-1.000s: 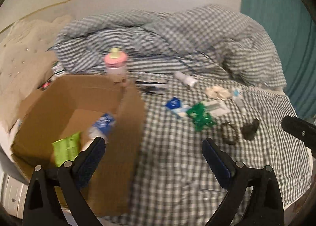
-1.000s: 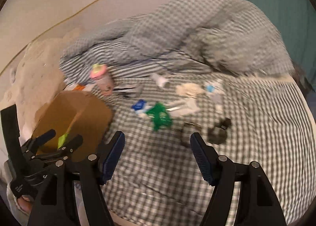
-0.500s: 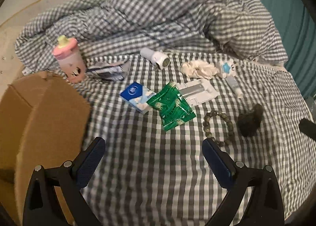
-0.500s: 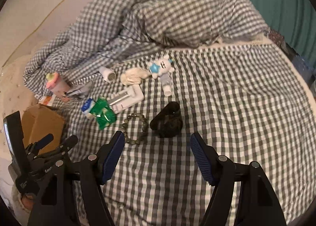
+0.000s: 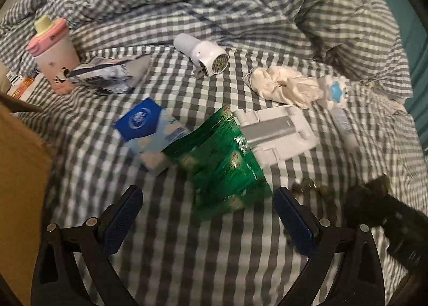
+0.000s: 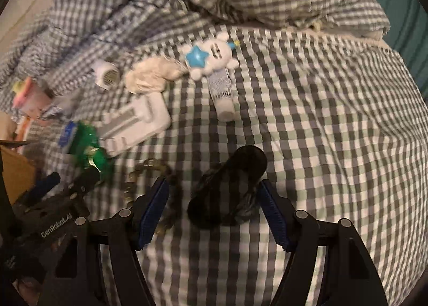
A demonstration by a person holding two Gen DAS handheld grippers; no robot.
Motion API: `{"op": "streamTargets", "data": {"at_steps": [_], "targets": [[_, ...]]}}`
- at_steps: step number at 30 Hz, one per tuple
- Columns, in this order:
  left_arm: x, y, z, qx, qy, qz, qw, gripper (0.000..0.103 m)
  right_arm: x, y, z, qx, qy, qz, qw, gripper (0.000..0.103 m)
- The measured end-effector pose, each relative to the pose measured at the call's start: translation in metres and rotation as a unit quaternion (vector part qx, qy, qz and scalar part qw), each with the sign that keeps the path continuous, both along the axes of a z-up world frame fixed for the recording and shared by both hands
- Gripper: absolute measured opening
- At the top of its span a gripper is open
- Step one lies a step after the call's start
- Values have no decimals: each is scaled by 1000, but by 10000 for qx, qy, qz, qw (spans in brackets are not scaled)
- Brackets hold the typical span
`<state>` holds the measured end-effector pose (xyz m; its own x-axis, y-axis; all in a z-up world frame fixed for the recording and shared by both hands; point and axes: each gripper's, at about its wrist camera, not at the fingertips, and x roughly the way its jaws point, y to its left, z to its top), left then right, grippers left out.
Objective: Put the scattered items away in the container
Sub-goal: 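Grasp the green sachet with the left tool while the right tool grasps the black object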
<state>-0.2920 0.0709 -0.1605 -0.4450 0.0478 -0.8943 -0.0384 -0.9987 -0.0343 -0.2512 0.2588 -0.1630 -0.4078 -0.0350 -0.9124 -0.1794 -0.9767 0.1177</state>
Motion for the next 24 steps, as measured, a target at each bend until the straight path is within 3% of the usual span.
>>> {"op": "streamTargets", "data": {"at_steps": [4,7,9,11,12,18,24], "targets": [[-21,7,-29,-86,-374,151,9992,101,-10,10,-25,34,-269,-227,9994,64],[-24,9,-32,-125,-239,153,9995,103,-9,16,-27,-46,-245,-180,9995,63],[-22,10,-30,-168,-213,36,9996,96,-4,19,-23,-73,-222,-174,9996,63],[-16,12,-24,-225,-142,-117,9996,62,4,24,-17,-164,-147,-186,9996,63],[-12,12,-20,-279,-118,-161,9994,57,8,26,-13,-192,-111,-189,9996,63],[6,2,-9,-141,-105,-207,9996,45,37,32,16,-432,168,-178,9988,63],[38,-15,35,166,299,-291,9990,41,60,26,48,-507,456,-61,9977,63]]}}
